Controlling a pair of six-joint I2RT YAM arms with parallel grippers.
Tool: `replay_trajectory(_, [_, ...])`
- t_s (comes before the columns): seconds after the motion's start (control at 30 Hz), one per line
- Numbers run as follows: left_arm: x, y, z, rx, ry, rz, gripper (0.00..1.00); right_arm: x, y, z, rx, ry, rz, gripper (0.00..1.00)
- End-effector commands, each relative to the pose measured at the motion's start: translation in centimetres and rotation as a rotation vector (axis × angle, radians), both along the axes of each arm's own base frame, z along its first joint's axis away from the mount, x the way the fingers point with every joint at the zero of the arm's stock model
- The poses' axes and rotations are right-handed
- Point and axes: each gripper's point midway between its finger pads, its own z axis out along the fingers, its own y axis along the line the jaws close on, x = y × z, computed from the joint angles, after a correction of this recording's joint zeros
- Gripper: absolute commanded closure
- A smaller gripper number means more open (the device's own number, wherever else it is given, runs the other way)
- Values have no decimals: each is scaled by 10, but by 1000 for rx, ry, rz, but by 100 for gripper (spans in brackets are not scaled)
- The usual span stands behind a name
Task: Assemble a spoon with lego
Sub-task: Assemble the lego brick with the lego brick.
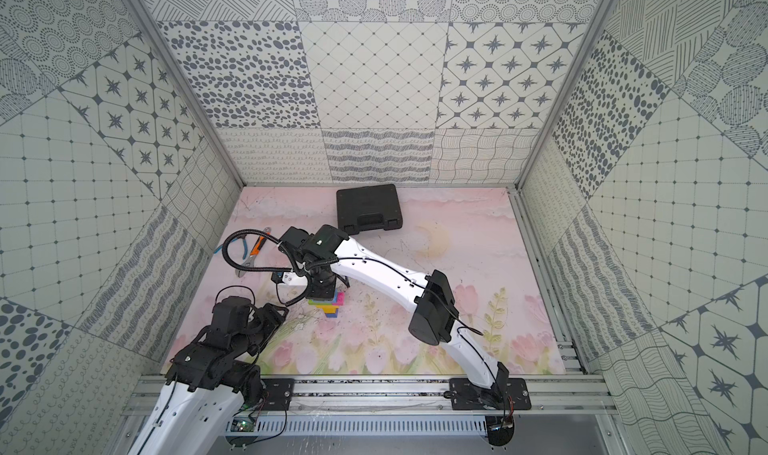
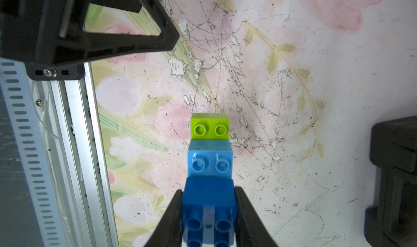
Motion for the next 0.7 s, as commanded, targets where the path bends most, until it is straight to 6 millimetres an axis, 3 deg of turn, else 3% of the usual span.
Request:
replay_trajectory(0.0, [0, 2, 4, 10, -9, 2, 27, -5, -12, -40, -135, 35, 50, 98])
replay_trajectory(0.67, [1, -2, 10, 6, -37, -30, 27, -18, -15, -61, -169, 143, 37, 97])
